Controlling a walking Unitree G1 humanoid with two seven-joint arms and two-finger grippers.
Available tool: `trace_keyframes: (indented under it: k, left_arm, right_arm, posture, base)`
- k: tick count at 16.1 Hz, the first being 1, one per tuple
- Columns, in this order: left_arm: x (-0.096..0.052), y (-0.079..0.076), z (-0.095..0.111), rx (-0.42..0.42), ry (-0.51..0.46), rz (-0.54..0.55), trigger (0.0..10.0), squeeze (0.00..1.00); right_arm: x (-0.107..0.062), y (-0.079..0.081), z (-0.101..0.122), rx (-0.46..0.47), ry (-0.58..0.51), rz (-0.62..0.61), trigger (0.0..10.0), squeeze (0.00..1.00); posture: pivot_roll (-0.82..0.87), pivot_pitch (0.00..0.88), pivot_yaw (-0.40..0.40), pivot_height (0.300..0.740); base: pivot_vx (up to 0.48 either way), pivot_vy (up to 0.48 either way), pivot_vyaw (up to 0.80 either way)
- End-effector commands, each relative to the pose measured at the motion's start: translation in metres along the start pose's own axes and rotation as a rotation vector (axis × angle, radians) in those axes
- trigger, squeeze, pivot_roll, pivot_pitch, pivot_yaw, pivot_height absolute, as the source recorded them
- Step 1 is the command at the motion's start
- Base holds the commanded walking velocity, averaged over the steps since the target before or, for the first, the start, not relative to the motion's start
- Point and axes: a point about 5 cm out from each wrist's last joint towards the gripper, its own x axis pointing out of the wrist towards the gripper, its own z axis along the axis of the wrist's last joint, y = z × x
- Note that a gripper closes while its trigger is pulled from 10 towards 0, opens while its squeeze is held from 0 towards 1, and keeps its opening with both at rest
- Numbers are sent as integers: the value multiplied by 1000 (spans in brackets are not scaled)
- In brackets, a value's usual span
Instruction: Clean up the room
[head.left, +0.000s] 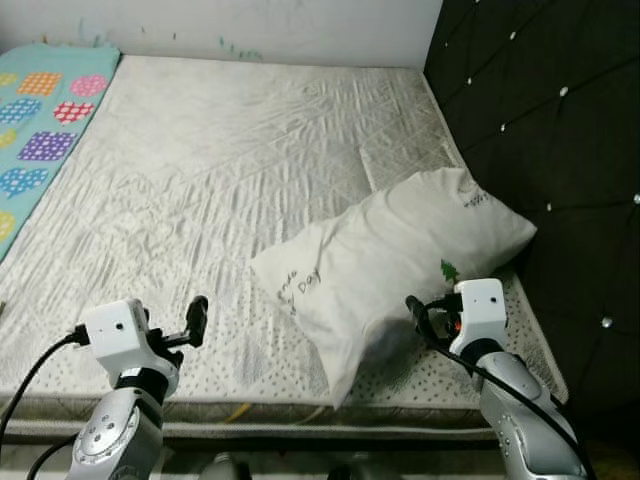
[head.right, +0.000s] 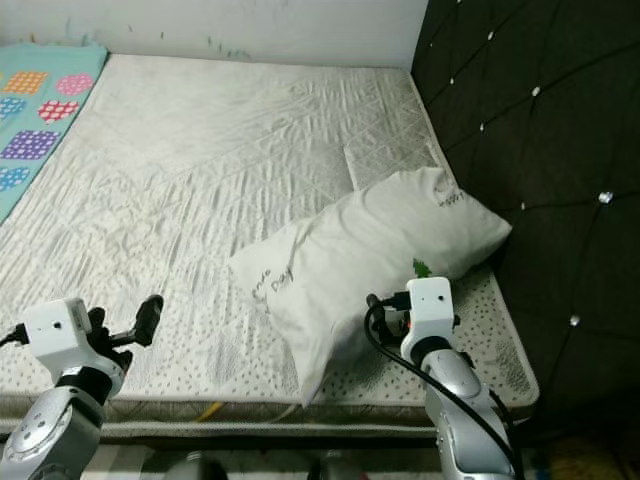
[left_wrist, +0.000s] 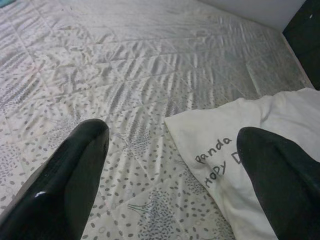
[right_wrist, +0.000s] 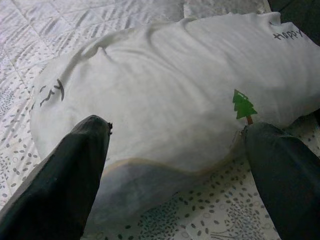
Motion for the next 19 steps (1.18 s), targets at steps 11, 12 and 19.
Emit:
trace_keyframes:
  k: [11, 12, 19]
  left_arm:
    - [4, 1, 2, 35, -53, 2, 10000, 0]
    - [4, 0, 2, 33, -54, 3, 10000, 0]
    - [0, -3, 0, 36, -55, 12, 10000, 0]
  right_arm:
    - [4, 0, 9, -70, -52, 49, 10000, 0]
    - [5, 1, 11, -66, -54, 57, 10000, 0]
    - [2, 22, 17, 52, -138, 59, 10000, 0]
  posture:
    - [-42, 107, -44, 610]
    - [-41, 105, -47, 610]
    - [-41, 147, -51, 600]
  base:
    - [0, 0, 0]
    - [0, 0, 0]
    - [0, 0, 0]
